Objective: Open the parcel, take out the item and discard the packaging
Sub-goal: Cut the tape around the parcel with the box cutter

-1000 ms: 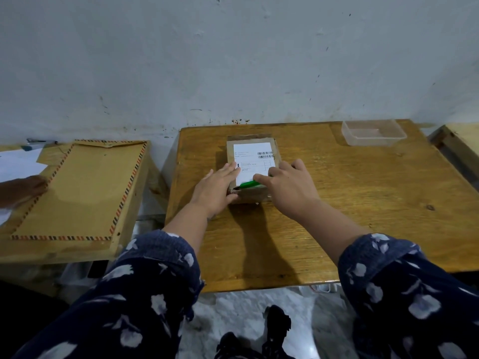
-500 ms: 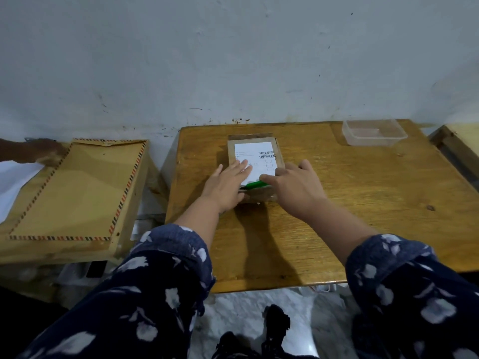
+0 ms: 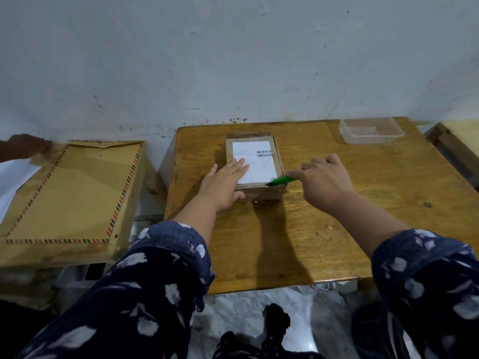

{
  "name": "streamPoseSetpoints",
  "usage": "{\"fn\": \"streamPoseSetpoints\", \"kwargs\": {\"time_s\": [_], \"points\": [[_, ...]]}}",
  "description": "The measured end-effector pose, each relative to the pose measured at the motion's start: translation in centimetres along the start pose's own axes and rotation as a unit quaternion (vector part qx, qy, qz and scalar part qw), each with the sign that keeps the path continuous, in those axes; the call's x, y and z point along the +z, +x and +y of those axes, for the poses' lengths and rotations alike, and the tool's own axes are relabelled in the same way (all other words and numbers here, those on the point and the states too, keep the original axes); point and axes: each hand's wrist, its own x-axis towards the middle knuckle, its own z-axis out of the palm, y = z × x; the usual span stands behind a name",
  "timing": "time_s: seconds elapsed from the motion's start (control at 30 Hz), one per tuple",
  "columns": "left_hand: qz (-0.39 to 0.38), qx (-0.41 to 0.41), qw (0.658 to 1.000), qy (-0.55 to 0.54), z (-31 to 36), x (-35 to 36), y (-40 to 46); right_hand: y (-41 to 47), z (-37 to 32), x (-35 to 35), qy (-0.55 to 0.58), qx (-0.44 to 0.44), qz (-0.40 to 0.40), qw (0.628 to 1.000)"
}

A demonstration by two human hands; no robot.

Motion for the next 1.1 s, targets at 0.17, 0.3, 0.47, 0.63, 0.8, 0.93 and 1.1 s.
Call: {"fn": "streamPoseSetpoints", "kwargs": {"time_s": [0.17,0.3,0.47,0.63,0.8,0.93,1.1], "points": [[-0.009,-0.008,1.000,-0.011,0.0,-0.1,0.3,-1.2,2.1,1.0,-0.018,0.023,-0.013,0.999],[-0.007,-0.019,0.999,-0.027,0.4,-0.1,0.5,-2.2,3.0,1.8,-0.004,0.049,-0.004,0.999],[-0.003,-0.039,0.998,-0.058,1.0,0.2,0.7,-2.8,4.0,2.1,0.265,0.203,-0.026,0.942],[0.025,-0.063,0.995,-0.069,2.9,0.1,2.3,-1.3,4.0,3.0,0.585,0.346,-0.081,0.729],[0.015,-0.103,0.992,-0.065,4.6,-0.1,4.5,0.9,3.4,4.2,0.665,0.393,-0.057,0.633],[0.012,-0.138,0.988,-0.062,5.1,0.5,5.8,2.9,2.8,5.9,0.564,0.445,0.010,0.696],[0.030,-0.160,0.987,-0.012,5.6,1.8,6.3,5.6,3.7,9.0,0.386,0.446,0.000,0.808]]}}
